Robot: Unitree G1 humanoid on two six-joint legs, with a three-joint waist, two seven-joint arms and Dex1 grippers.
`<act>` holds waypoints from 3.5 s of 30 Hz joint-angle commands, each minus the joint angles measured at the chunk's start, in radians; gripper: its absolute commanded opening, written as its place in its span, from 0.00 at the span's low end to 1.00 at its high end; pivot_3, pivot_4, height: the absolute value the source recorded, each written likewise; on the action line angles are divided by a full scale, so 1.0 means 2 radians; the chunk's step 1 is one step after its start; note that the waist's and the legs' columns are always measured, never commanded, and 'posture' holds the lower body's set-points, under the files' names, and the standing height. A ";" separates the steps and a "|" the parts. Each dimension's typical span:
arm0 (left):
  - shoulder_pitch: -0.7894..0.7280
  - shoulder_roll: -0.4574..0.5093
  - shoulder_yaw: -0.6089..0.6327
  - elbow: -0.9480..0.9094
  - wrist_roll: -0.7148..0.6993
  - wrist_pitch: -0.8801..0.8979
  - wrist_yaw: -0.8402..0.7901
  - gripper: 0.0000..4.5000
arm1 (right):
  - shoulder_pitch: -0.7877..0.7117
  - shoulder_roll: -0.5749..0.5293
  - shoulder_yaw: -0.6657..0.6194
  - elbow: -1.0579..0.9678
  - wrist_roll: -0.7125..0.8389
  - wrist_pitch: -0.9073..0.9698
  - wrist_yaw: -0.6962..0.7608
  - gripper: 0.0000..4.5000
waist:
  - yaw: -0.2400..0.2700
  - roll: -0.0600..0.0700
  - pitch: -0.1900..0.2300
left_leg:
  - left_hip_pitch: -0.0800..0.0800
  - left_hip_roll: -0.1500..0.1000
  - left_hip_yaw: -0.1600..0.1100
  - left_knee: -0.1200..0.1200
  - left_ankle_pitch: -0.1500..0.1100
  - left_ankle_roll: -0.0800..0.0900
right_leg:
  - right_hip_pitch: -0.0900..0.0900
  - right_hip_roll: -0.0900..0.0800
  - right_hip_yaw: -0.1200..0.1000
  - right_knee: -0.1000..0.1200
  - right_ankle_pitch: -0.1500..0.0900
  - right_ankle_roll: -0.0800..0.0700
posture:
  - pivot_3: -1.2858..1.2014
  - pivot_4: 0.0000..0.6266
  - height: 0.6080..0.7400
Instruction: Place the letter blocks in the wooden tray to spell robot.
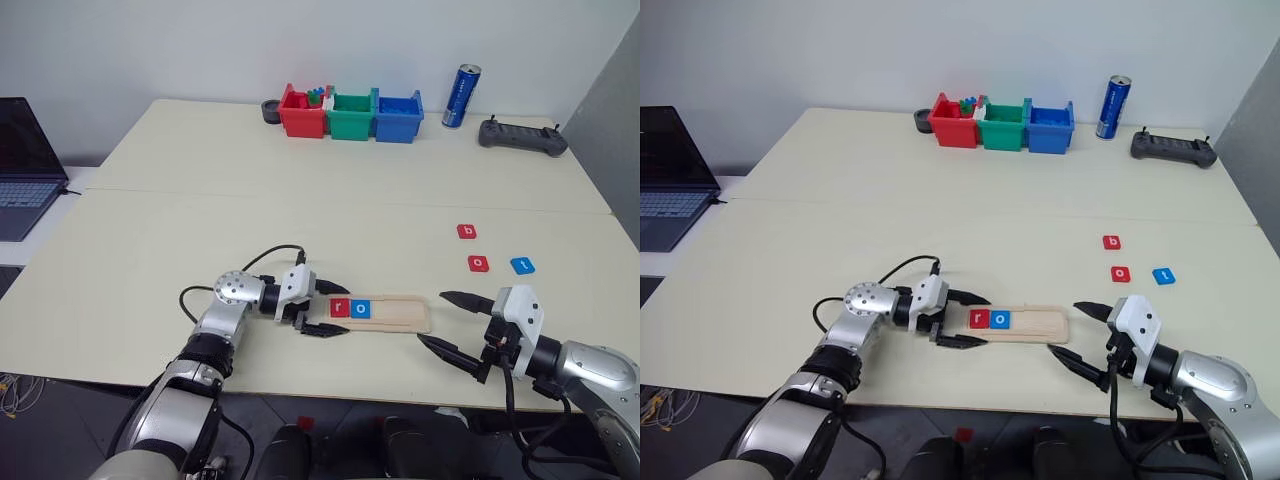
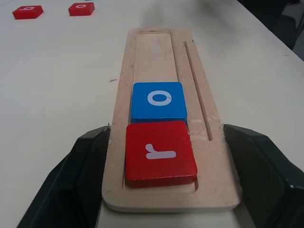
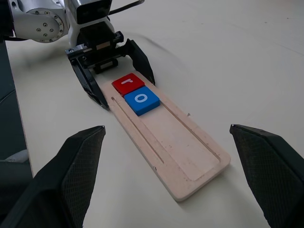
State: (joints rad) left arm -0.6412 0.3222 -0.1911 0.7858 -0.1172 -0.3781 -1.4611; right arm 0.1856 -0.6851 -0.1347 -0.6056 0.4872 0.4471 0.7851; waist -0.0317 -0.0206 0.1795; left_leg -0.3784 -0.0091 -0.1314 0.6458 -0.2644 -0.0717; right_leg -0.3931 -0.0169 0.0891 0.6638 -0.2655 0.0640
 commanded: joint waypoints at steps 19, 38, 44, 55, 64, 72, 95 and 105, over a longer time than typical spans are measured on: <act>-0.016 -0.045 -0.010 0.042 0.027 -0.024 0.047 0.75 | -0.027 0.011 0.008 -0.001 -0.001 -0.006 -0.016 1.00 | 0.001 0.000 0.000 | 0.002 0.000 0.000 0.000 0.000 0.000 | 0.003 0.000 0.000 0.000 0.000 0.000 | 0.52 0.24 1.00; -0.028 -0.040 -0.008 0.038 0.026 -0.006 0.036 0.83 | -0.028 0.014 0.010 0.002 -0.002 -0.010 -0.022 1.00 | 0.000 0.000 0.000 | 0.002 0.000 0.000 0.000 0.000 0.000 | 0.003 0.000 0.000 0.000 0.000 0.000 | 0.52 0.24 1.00; -0.029 -0.038 -0.006 0.035 0.024 -0.001 0.033 0.99 | -0.031 0.014 0.009 0.005 -0.002 -0.010 -0.023 1.00 | 0.000 0.000 0.000 | 0.002 0.000 -0.001 0.000 0.000 0.000 | 0.003 0.000 0.000 0.000 -0.001 0.001 | 0.52 0.24 1.00; -0.040 -0.026 0.007 0.004 0.006 0.023 0.019 0.99 | -0.037 0.013 0.006 0.012 0.000 -0.009 -0.021 1.00 | 0.000 0.000 0.000 | 0.002 0.000 -0.001 0.000 0.000 0.000 | 0.002 0.000 0.000 0.000 -0.001 0.002 | 0.52 0.24 1.00; 0.011 0.016 0.030 -0.130 -0.042 0.114 0.030 0.99 | -0.014 0.029 -0.041 -0.001 0.024 0.016 -0.063 1.00 | -0.001 0.000 0.000 | 0.002 0.000 -0.001 0.000 0.000 0.000 | 0.002 0.000 0.000 0.000 -0.001 0.002 | 0.52 0.24 1.00; 0.104 0.017 0.037 -0.299 -0.074 0.194 0.103 0.99 | -0.009 0.084 -0.031 0.025 -0.086 0.024 -0.208 1.00 | 0.000 0.000 0.000 | 0.002 0.001 -0.001 0.000 0.000 0.000 | 0.002 0.000 0.000 0.000 0.000 0.000 | 0.52 0.24 1.00; 0.074 0.003 0.023 -0.286 -0.084 0.191 0.132 0.99 | -0.324 0.117 0.012 0.324 -0.174 0.100 -0.285 1.00 | -0.003 0.001 0.000 | 0.002 0.000 0.000 -0.001 0.000 0.000 | 0.001 0.000 0.000 0.000 0.000 -0.001 | 0.52 0.24 1.00; 0.088 0.001 0.026 -0.293 -0.084 0.191 0.146 0.99 | -0.421 0.139 0.025 0.527 -0.199 0.024 -0.287 1.00 | -0.013 0.001 0.000 | 0.002 0.000 0.000 -0.001 0.000 0.000 | 0.001 0.000 0.000 0.000 0.000 -0.001 | 0.52 0.24 1.00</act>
State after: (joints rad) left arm -0.4678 0.3234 -0.1461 0.2335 -0.2701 0.0138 -1.1816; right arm -0.6268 -0.4082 -0.0677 0.4146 0.0999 0.5299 0.2188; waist -0.0575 -0.0183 0.1802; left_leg -0.3742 -0.0083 -0.1313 0.6435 -0.2645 -0.0715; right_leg -0.3905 -0.0169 0.0893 0.6636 -0.2657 0.0628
